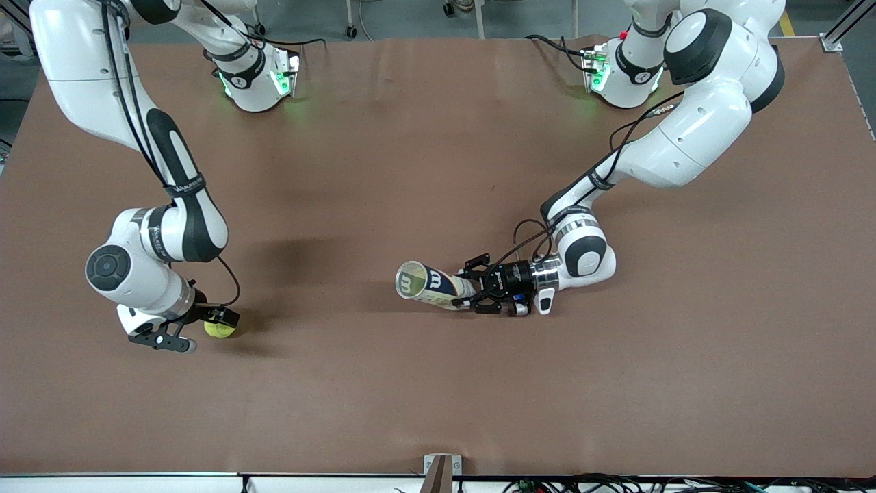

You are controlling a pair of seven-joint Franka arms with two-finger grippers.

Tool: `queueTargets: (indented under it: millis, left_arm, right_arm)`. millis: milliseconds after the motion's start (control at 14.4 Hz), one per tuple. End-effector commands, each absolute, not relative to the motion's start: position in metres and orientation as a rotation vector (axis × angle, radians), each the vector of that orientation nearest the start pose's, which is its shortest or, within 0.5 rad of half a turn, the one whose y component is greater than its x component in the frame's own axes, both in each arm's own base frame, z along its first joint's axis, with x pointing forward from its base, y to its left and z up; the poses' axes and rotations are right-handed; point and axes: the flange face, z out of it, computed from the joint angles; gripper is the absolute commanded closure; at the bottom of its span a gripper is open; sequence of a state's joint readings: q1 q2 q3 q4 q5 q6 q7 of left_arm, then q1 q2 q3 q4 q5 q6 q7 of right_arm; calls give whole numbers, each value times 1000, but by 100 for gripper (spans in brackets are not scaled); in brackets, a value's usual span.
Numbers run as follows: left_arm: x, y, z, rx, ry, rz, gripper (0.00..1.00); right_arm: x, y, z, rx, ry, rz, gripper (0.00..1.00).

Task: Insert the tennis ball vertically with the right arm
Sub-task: 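Move the right gripper to the second tennis ball and grasp it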

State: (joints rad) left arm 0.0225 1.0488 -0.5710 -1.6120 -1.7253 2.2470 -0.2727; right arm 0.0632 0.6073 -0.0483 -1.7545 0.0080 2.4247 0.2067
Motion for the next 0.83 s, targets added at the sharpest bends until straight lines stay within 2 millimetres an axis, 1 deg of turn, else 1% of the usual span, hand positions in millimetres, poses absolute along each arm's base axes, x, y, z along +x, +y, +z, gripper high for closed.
queueTargets:
  millis: [0,139,277,416,555,693,763]
  left_arm:
    - [587,-340,95,1182,1211,-967,50]
    - [585,-345,95,1186,1208,-972,50]
    - [585,-342,90,1198,1218,-965,50]
    - [587,-341,90,1200,1218,-957,50]
    - [586,-342,86,1201,1221,-961,50]
    - [585,-343,85,1203,1221,-961,50]
    - [586,-341,84,1203,1226,-957,50]
  right_arm:
    - [675,4,225,-3154,277,-127,0]
    - [675,2,215,-3150,289,-136,0]
    - [674,4,207,-3138,310,-120,0]
    - [674,4,206,-3137,314,-117,0]
    - [673,5,203,-3134,319,-112,0]
    - [673,6,201,-3127,325,-108,9]
    - [673,7,201,-3118,336,-104,21]
